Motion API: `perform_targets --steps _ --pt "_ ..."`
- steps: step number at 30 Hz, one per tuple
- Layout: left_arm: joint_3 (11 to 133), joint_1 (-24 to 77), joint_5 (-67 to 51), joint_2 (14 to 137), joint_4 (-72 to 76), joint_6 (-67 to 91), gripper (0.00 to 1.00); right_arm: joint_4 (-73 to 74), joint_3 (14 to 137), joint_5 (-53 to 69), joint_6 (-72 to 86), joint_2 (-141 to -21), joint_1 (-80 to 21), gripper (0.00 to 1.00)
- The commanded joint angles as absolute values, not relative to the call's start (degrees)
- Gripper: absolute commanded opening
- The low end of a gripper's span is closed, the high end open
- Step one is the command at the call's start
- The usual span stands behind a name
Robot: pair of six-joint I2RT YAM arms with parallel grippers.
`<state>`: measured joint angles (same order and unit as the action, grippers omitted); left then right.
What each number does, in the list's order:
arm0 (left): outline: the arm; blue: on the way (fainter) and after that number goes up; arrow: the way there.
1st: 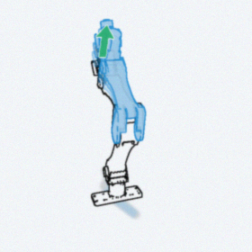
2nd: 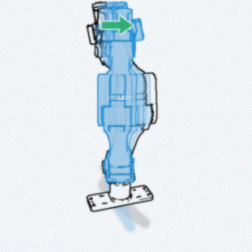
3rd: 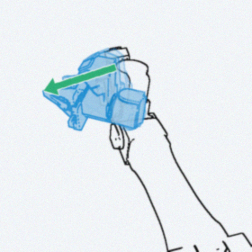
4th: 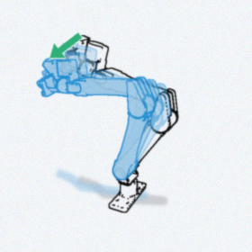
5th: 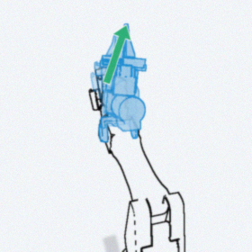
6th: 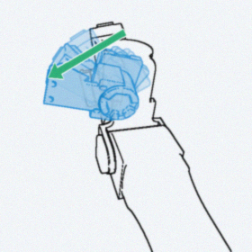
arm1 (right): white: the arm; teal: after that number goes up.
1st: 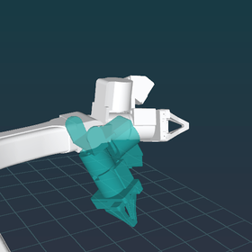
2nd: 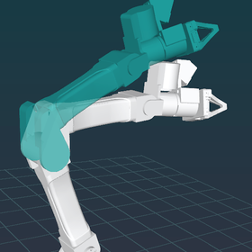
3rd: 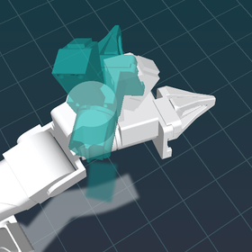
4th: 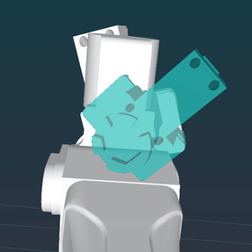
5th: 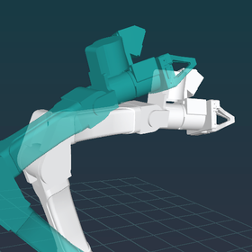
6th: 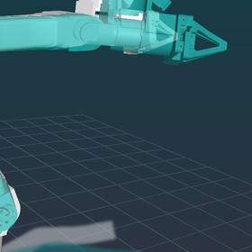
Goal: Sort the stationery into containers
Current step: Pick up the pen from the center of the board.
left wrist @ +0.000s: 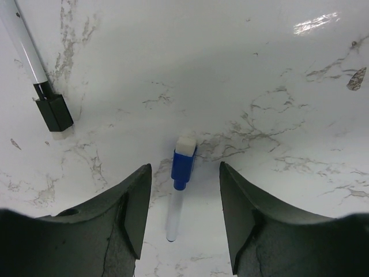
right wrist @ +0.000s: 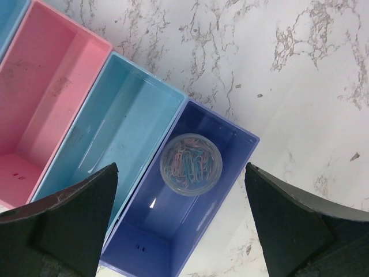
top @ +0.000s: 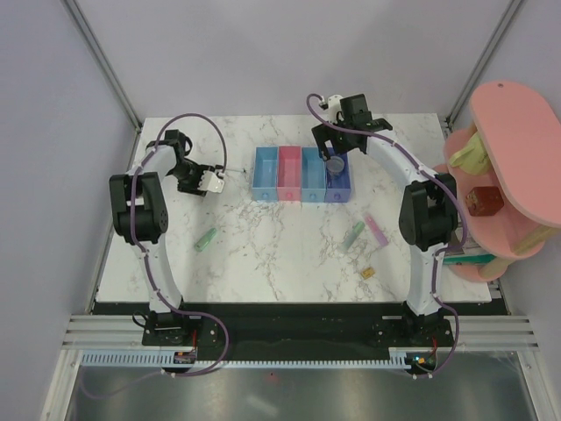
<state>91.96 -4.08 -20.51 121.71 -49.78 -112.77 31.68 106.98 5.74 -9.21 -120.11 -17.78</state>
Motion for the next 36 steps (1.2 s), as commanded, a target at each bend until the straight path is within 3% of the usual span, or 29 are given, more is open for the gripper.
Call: perform_targets --steps 1,8,13,17,20,21,36 --pt "94.0 -3.6 -16.3 127.5 -59.0 -115.5 0.59 30.1 108.8 6.8 -8.7 -116.6 -17.8 0.98" --pt "98.4 -1.9 -14.7 130.2 -64.9 -114.3 0.55 29.7 108.3 7.2 -8.3 -115.7 -17.8 0.98" --pt "98.8 -1.2 -13.0 130.6 -66.3 -113.6 0.38 28.0 106.5 7.1 -8.3 -114.1 -17.9 0.98" --pt "98.4 -0.9 -12.7 130.3 -67.1 -112.2 0.31 27.7 105.6 7.2 -8.0 -112.9 -17.8 0.98" --pt "98.5 -0.6 -13.0 129.9 -67.2 -109.0 0.22 27.6 104.5 7.0 -7.8 -111.8 -17.9 0.98" --pt "98.6 -0.6 -13.1 129.7 -67.1 -108.2 0.02 27.4 104.1 6.9 -7.8 -111.4 -17.9 0.98" --pt "103.4 -0.6 -34.3 113.0 -67.2 -79.7 0.02 33.2 87.4 6.4 -13.1 -97.5 -14.9 0.98"
